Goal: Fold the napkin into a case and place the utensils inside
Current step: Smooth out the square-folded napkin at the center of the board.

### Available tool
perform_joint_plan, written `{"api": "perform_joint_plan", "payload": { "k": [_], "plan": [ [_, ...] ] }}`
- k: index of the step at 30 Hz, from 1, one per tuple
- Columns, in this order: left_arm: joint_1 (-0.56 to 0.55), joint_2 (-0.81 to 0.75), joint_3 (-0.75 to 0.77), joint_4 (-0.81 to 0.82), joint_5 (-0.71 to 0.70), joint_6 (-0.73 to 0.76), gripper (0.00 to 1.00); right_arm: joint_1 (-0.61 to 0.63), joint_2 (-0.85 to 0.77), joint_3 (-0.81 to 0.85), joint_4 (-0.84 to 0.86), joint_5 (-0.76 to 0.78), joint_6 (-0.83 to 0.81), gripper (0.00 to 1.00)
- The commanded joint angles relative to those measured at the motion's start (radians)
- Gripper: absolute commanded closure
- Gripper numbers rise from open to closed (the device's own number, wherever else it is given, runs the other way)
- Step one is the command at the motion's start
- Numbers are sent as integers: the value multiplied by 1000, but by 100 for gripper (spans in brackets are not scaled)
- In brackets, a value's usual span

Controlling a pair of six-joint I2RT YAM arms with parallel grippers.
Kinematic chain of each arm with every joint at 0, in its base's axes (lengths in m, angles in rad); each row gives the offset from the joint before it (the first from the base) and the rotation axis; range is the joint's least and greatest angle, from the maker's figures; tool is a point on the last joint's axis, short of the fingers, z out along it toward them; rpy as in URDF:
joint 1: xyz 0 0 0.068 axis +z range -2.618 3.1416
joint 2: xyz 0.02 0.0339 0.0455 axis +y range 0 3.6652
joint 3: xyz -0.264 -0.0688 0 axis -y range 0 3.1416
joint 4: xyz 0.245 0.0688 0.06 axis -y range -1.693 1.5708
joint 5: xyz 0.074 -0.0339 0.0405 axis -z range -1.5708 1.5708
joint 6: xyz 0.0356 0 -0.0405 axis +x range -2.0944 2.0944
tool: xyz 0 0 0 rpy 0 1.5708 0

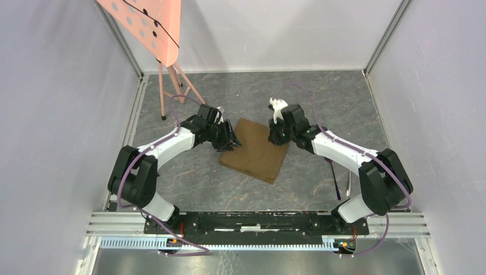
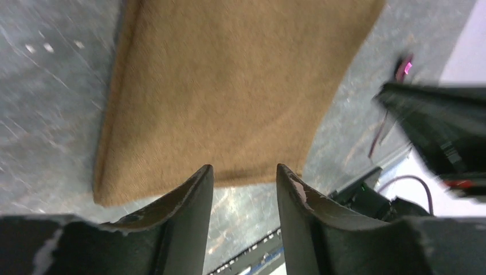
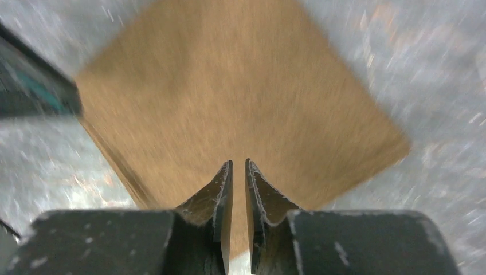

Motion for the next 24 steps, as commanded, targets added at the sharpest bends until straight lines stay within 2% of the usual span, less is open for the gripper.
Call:
{"api": "perform_joint_plan", "payload": {
  "k": [1,5,10,18,24],
  "plan": [
    [-1,107,109,3,-105,69,50,-21,-31,-181,100,-143,67,81],
    [-2,189,126,-5,-153,92,55,-50,-1,-238,171,-151,72,73],
    [-10,224,71,23,-188,95,61,-67,71,-198,167,-122,28,72],
    [-78,129,-103,86,-272,43,61,-69,163,-195,214,-36,-26,78],
    [-166,36,-215,123,-279,-45,61,-71,176,-174,144,111,-104,78]
  ]
}}
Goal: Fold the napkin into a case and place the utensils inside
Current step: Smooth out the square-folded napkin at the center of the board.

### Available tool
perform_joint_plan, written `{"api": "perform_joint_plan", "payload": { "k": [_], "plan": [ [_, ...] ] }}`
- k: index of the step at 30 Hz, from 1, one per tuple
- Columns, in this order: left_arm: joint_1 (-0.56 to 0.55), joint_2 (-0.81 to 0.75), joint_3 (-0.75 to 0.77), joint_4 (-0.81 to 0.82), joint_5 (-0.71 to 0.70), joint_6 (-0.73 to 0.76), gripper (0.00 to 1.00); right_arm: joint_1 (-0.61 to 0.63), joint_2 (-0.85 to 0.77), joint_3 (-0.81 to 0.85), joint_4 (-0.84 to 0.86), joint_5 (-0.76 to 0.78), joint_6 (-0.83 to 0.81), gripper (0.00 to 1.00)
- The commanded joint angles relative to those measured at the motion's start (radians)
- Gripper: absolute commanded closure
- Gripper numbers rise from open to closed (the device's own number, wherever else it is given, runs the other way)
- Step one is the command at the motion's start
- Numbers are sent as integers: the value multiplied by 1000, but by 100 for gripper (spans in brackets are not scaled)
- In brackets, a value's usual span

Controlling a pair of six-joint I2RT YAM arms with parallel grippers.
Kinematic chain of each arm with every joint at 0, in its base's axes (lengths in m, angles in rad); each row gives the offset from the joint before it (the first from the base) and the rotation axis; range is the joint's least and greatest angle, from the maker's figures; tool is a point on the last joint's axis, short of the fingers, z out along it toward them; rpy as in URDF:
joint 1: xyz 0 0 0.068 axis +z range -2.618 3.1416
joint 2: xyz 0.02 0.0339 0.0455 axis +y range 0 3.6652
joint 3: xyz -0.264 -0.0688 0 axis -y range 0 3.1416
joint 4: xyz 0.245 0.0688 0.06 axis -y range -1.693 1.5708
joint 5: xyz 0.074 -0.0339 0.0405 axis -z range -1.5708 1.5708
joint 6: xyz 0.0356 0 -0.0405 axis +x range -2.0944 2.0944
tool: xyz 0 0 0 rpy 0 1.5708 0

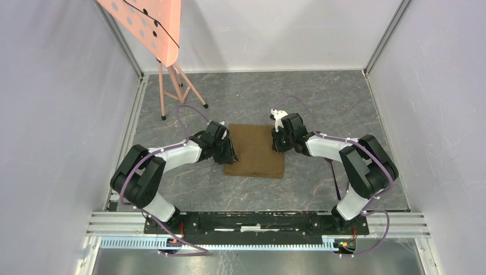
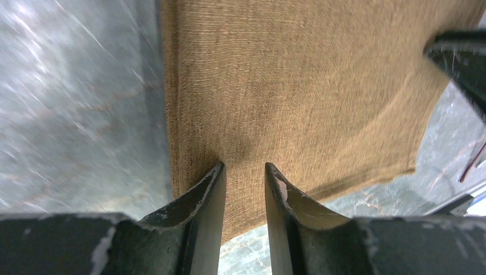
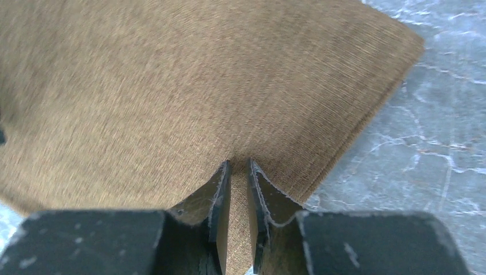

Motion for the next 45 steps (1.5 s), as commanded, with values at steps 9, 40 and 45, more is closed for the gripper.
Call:
{"api": "perform_joint_plan", "payload": {
  "k": [9,40,45],
  "plan": [
    [-154,-269,-106,-58,6,-145,53,-1,-76,64,-65,-114,-5,59],
    [-78,-233,-325,114,2,-171,85,197,478,192,867,-523,830,31],
    [-77,-239,-332,84,-10,-170,88,191,528,295,743,-469,747,30]
  ]
}}
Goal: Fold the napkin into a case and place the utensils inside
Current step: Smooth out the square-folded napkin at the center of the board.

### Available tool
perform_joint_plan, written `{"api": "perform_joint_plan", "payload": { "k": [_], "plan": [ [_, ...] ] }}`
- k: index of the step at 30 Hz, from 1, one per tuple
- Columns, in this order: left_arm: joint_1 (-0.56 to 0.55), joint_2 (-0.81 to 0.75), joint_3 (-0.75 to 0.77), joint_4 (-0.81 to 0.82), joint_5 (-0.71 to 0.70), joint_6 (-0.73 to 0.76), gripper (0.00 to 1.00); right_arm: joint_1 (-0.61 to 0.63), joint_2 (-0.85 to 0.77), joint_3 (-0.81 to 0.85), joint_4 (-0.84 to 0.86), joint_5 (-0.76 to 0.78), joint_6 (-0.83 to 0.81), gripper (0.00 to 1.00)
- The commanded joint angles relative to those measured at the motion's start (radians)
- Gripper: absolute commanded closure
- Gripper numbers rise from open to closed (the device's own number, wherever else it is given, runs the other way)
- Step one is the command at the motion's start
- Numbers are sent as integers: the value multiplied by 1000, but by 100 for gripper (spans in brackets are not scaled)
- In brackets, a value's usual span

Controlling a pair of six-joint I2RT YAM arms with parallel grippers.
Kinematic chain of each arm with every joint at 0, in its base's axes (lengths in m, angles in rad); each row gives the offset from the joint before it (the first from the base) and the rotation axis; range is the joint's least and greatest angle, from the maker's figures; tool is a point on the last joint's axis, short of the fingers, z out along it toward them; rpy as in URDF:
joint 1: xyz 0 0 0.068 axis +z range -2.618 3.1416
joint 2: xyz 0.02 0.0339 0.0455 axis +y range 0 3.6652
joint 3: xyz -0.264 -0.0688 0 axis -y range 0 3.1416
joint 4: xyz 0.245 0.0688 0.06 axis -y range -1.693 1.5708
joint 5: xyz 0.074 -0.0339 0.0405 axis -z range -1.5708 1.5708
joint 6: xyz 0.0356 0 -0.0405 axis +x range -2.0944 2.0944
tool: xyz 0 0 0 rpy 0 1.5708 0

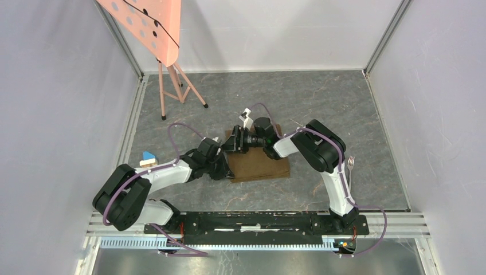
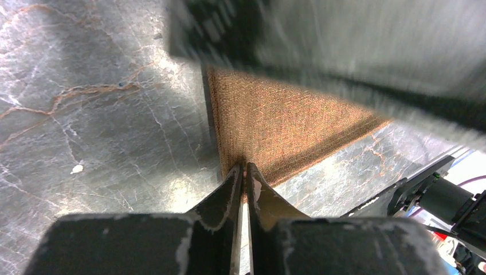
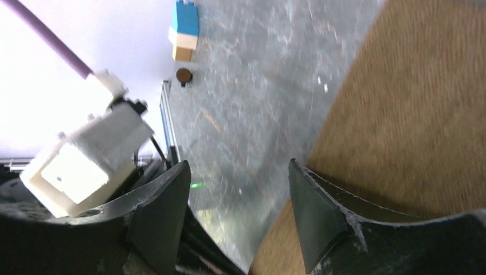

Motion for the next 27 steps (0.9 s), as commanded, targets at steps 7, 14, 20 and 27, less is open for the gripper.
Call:
{"api": "perform_joint_plan", "payload": {
  "k": [7,14,20,27],
  "plan": [
    [-1,-44,-46,-67,-72,-15,88,-48,193,311,-159,58,-126,30],
    [-2,-61,-1,-82,-42,-6,88,-91,309,614,-352,-6,-201,29],
    [-2,-121,47,-116,0,-15,83,-110,90,696,-718,57,-439,25],
    [1,-205,137,-198,21,0,57,-189,-402,148,-822,125,-594,27]
  ]
}}
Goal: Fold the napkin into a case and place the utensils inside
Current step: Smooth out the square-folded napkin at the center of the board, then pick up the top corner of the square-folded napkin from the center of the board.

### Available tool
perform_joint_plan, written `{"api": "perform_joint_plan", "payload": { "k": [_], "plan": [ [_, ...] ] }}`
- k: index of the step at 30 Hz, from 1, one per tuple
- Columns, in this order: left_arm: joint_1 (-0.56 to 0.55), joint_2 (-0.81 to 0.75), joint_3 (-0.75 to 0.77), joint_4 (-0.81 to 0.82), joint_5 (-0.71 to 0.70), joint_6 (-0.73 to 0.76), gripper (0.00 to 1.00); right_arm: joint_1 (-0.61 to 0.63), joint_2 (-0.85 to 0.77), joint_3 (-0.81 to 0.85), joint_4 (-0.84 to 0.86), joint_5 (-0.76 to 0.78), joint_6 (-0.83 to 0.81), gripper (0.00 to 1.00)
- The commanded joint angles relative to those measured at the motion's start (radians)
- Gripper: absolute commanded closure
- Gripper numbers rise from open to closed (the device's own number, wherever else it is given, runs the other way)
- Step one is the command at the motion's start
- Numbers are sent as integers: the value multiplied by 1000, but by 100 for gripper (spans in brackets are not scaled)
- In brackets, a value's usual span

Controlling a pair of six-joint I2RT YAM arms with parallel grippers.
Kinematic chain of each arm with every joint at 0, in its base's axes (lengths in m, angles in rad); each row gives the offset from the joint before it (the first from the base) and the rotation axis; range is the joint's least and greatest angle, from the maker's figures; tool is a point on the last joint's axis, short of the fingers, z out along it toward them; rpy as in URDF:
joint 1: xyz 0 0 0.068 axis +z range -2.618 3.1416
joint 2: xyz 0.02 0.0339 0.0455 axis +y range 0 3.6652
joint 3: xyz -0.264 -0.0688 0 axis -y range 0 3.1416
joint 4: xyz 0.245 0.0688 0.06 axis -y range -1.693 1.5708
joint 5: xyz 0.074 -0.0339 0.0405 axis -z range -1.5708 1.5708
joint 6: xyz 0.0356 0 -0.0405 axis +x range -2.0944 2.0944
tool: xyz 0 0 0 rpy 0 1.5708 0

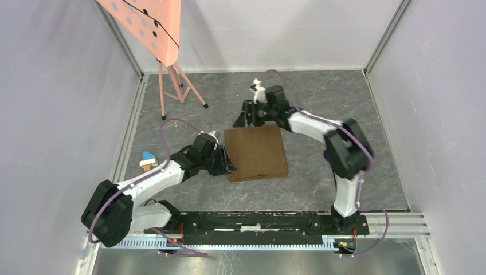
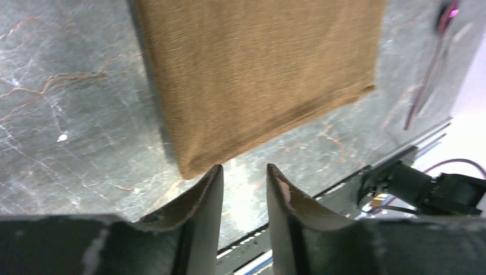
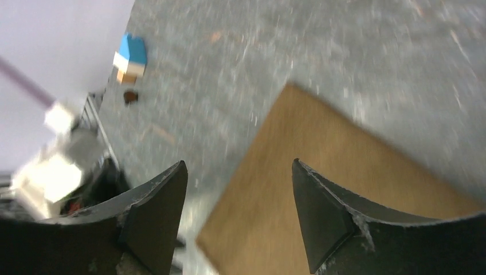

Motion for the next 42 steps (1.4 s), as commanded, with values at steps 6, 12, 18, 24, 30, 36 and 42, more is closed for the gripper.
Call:
{"api": "perform_joint_plan", "payload": {
  "k": [6,12,18,24,30,36,42],
  "plan": [
    [48,-36,91,-66,44,28,53,-179,-609,-645,-115,-21,-136,43],
    [94,-5,58,-48,53,46,47,-273,-821,-876,-116,-40,-95,48],
    [99,61,29,9,83,39,49,-273,-799,-928,-90,-105,-96,55],
    [99,67,-4,47,95,15,51,-273,-786,-941,-81,-90,-104,56],
    [99,71,-17,61,104,6,51,-273,-743,-954,-46,-73,-109,55],
    [99,87,-30,83,118,-3,51,-273,-711,-964,-15,-82,-100,54],
    [98,103,-39,111,130,-14,52,-273,-697,-978,6,-92,-89,54]
  ]
}}
